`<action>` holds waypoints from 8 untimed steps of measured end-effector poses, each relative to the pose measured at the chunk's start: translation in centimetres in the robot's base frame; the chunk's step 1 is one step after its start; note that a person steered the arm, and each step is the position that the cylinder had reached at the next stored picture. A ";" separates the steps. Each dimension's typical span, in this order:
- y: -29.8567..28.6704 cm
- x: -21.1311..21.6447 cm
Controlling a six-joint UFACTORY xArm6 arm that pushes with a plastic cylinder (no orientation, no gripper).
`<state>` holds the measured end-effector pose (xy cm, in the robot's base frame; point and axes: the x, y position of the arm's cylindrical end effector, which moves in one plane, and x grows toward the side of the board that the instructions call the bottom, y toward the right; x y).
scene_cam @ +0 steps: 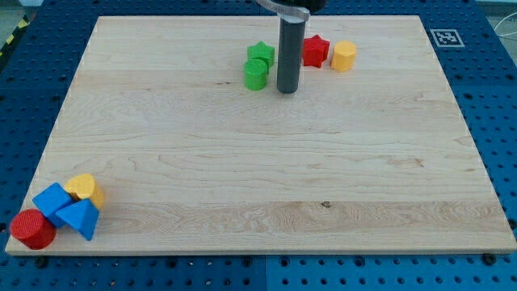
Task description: Push the green circle along with the green star to the top center
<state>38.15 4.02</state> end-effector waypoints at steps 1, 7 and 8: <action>-1.8 0.6; -5.4 -6.1; -5.4 -8.0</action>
<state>30.17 -1.43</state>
